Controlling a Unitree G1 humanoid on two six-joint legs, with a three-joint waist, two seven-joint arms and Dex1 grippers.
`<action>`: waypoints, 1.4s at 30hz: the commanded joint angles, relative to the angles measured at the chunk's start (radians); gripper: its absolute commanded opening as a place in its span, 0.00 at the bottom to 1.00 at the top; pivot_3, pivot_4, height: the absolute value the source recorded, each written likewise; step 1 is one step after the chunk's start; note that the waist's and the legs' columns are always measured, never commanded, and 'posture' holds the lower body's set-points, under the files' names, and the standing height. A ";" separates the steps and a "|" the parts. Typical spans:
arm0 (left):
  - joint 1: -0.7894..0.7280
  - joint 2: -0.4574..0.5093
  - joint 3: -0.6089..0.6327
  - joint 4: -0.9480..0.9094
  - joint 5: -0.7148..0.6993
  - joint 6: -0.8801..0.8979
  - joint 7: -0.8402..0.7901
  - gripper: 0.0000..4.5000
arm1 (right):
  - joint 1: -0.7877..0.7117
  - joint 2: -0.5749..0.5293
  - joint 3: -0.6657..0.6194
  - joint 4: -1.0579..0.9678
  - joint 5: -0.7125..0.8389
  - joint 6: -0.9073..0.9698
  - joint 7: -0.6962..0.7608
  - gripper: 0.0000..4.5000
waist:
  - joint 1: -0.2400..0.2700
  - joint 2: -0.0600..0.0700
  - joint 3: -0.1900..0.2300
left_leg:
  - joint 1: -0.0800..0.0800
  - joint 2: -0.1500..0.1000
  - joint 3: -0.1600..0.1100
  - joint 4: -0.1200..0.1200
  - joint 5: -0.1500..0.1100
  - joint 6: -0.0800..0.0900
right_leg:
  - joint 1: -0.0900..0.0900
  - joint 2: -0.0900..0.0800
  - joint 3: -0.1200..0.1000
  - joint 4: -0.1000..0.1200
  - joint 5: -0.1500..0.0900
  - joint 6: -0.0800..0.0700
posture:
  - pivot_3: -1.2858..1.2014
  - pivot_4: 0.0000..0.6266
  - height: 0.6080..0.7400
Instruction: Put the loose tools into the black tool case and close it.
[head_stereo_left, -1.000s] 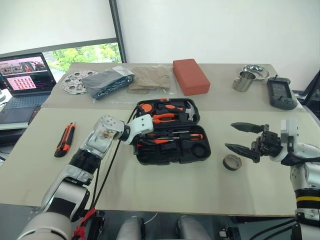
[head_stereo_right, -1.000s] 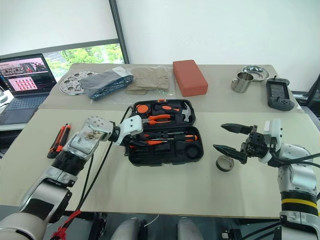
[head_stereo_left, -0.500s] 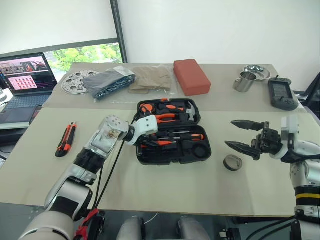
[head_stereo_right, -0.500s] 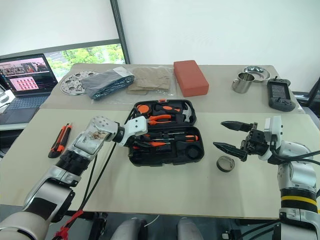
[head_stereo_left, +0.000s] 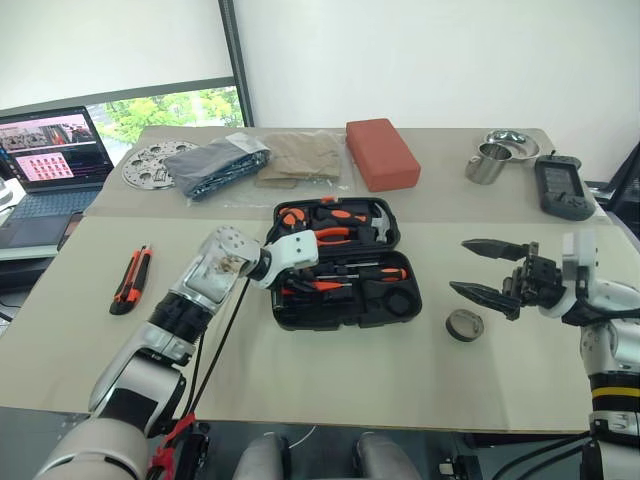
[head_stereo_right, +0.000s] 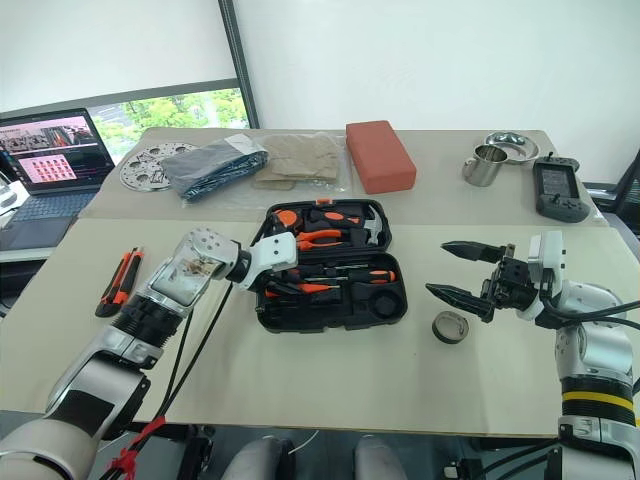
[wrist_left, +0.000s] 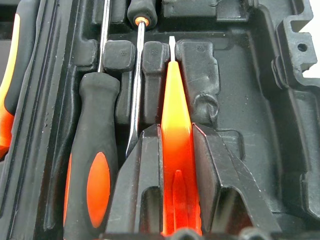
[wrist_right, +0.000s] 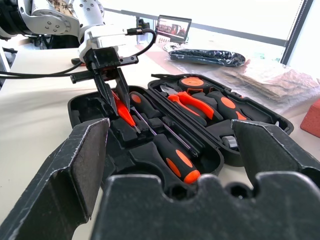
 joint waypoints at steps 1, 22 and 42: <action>0.006 -0.006 -0.027 0.019 0.015 0.014 -0.010 0.45 | 0.002 -0.015 -0.012 -0.045 0.010 0.007 -0.010 1.00 | 0.000 0.000 0.000 | 0.000 0.000 0.000 0.000 0.000 0.000 | 0.000 0.000 0.000 0.000 0.000 0.000 | 0.52 0.24 1.00; -0.066 0.021 0.195 -0.162 -0.191 0.068 0.001 0.99 | -0.011 -0.013 -0.007 -0.021 0.004 -0.002 -0.005 1.00 | 0.001 0.000 0.000 | -0.002 -0.001 -0.003 0.001 0.002 0.002 | 0.000 0.000 0.000 0.000 0.000 0.000 | 0.52 0.24 1.00; 0.119 -0.142 0.206 0.168 -0.186 -0.388 0.039 0.00 | -0.003 -0.011 -0.009 -0.021 0.006 -0.014 -0.011 1.00 | 0.010 0.001 0.000 | -0.002 -0.002 -0.004 0.002 0.002 0.002 | 0.001 0.000 0.000 0.000 0.000 0.000 | 0.52 0.24 1.00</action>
